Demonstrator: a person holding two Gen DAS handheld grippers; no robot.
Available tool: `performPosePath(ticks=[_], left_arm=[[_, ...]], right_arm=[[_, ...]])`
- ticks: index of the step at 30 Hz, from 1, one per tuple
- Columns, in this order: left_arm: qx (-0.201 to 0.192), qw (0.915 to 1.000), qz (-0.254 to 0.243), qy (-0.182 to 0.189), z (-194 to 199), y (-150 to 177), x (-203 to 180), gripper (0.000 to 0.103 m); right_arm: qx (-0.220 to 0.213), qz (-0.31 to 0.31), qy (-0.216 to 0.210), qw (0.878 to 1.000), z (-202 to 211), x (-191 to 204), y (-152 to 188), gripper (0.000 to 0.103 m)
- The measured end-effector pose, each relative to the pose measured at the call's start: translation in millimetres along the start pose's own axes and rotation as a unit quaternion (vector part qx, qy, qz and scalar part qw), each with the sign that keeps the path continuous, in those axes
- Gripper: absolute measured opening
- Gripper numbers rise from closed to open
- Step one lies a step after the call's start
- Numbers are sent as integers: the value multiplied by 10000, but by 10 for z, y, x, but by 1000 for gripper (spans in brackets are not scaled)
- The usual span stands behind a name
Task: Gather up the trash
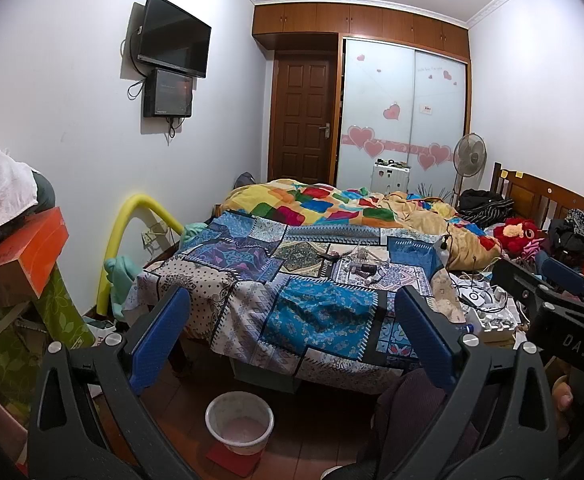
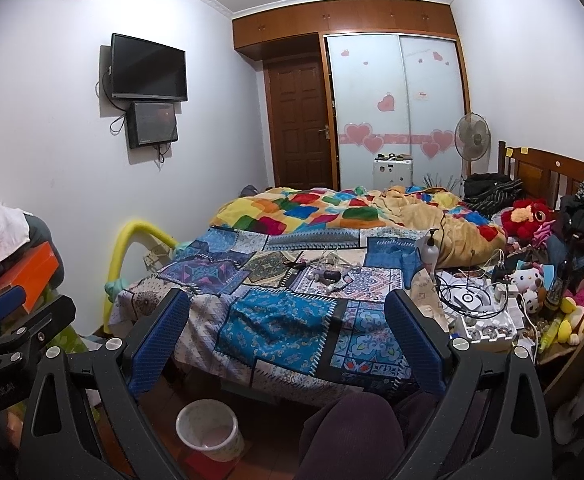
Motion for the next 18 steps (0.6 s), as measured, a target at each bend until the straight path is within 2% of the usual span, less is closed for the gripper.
performPosePath(ticks=[5,10,18], left_arm=[[28,10000,-23,-23,-65,-24,-5,103],[64,10000,-22,-19,-232,-99,-22,103],[71,10000,32,13,-794,-360,-88,103]], right_arm=[[8,60,-25,10000,-69,-3,49,98],[166,187,-19,9997,-316,-23,51,98],[163,341,274,9989,-699,-153,-105,98]])
Point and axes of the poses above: each gripper's, at about its wrist camera, not at the fingertips, and z roughly against the way its jaws point, x to its left, y to its underside, the point moved 4 cm from there along -z, roughly the way its jaws point, and after that the axes turned 10 degrees about y, right-handed, at the moved point
